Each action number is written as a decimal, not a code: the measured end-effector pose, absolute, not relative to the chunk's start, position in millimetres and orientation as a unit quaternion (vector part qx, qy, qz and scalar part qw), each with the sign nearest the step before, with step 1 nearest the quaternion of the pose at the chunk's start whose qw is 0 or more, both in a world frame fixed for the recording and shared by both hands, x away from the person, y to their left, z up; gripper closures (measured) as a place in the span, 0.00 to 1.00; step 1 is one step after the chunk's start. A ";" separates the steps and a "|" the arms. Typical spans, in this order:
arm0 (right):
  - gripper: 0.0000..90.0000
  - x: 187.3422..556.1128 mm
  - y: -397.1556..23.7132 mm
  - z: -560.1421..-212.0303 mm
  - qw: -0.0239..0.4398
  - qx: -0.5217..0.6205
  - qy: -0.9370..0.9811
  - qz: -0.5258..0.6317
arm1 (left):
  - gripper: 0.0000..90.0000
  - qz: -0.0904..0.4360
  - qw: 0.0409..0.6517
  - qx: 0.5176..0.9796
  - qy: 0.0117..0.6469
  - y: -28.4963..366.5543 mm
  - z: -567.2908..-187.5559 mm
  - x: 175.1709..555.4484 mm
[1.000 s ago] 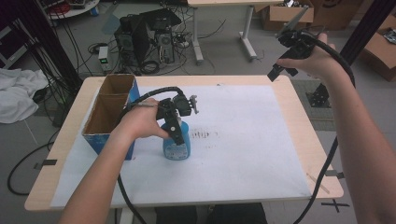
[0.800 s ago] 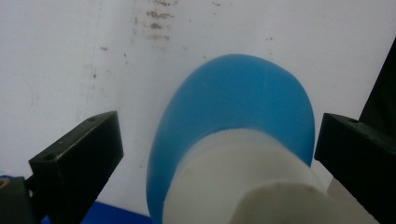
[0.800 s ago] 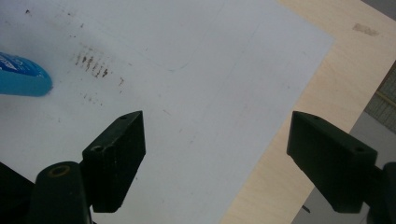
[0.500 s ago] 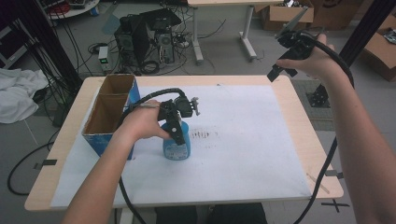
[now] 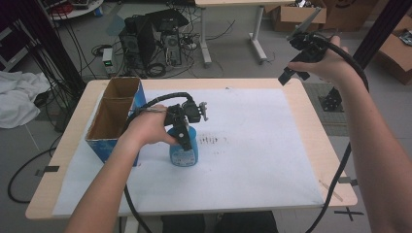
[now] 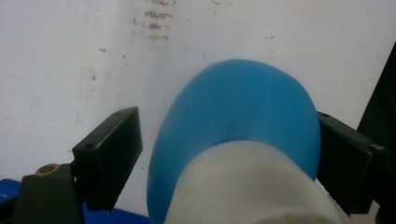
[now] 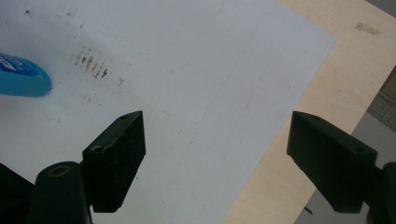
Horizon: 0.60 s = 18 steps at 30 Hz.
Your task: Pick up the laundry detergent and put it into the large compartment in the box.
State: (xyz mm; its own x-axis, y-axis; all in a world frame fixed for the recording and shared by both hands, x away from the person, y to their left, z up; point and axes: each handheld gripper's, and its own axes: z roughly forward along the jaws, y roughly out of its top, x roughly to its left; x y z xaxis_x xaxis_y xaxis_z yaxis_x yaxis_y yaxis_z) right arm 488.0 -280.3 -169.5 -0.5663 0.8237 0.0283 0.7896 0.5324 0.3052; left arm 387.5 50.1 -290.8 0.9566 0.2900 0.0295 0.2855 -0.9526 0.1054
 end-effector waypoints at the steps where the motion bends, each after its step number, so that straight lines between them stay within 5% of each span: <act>1: 0.22 487.9 -280.1 -169.4 0.059 0.462 0.873 0.144 | 0.19 0.022 0.050 0.988 0.146 50.0 -290.8 387.5; 18: 0.22 488.1 -278.8 -169.2 0.059 0.461 0.873 0.144 | 0.25 0.018 0.045 0.988 0.146 50.5 -291.7 387.8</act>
